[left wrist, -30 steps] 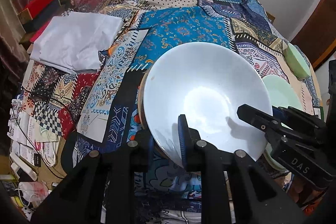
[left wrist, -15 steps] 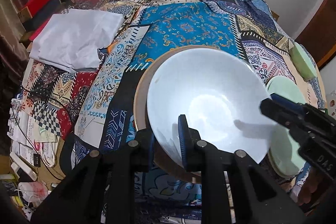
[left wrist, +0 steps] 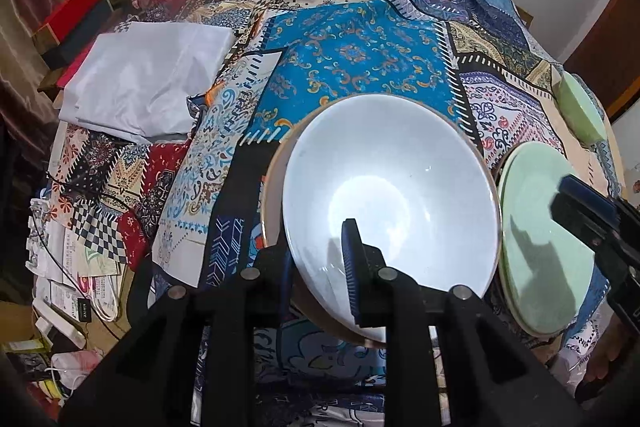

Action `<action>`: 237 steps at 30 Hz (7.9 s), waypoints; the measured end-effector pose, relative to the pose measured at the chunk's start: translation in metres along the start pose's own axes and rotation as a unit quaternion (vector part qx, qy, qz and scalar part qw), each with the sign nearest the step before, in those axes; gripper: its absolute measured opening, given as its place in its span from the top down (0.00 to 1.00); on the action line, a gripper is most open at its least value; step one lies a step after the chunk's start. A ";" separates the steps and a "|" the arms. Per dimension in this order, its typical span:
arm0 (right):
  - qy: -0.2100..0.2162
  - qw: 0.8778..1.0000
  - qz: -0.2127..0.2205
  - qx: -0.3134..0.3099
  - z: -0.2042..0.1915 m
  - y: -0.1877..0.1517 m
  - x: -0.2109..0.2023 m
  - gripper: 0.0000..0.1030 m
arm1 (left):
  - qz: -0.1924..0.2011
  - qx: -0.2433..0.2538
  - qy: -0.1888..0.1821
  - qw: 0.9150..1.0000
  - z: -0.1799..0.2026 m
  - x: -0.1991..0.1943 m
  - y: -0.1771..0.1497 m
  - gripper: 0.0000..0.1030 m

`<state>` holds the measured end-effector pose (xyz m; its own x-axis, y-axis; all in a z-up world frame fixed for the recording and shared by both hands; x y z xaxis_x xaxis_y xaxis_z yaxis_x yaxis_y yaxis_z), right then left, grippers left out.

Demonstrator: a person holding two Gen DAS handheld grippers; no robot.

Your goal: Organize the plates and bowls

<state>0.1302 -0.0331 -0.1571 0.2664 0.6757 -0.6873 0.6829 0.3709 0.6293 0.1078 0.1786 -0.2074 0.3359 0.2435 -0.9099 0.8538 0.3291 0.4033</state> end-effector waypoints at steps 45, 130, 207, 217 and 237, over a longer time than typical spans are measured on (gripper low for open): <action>-0.195 0.968 0.128 0.088 0.213 0.006 -0.183 0.36 | 0.190 0.148 -0.102 0.965 0.271 -0.118 0.070 0.12; -0.086 0.988 0.107 0.070 0.154 0.016 -0.156 0.81 | 0.085 0.136 -0.133 0.978 0.259 -0.093 0.061 0.86; 0.044 0.998 -0.041 0.028 -0.011 0.006 0.055 0.80 | 0.032 0.018 -0.039 0.999 -0.013 -0.001 -0.006 0.86; 0.017 0.999 -0.050 0.001 -0.016 0.006 0.052 0.78 | 0.030 0.025 -0.034 0.999 -0.010 -0.002 -0.008 0.86; 0.009 0.999 -0.039 -0.004 -0.010 0.003 0.043 0.78 | 0.038 0.011 -0.055 0.998 -0.020 -0.016 -0.005 0.83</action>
<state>0.1371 0.0033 -0.1809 0.2006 0.6553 -0.7282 0.6964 0.4274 0.5765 0.0902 0.1909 -0.1934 0.4416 0.1648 -0.8820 0.8321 0.2925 0.4712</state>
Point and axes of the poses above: each gripper's, at about its wrist camera, not at the fingertips, and x roughly the way its jaws point, z to its right, y to its top, the point moved 1 cm from there along x, roughly the way its jaws point, and after that the axes turned 10 degrees about y, right-handed, at the moved point
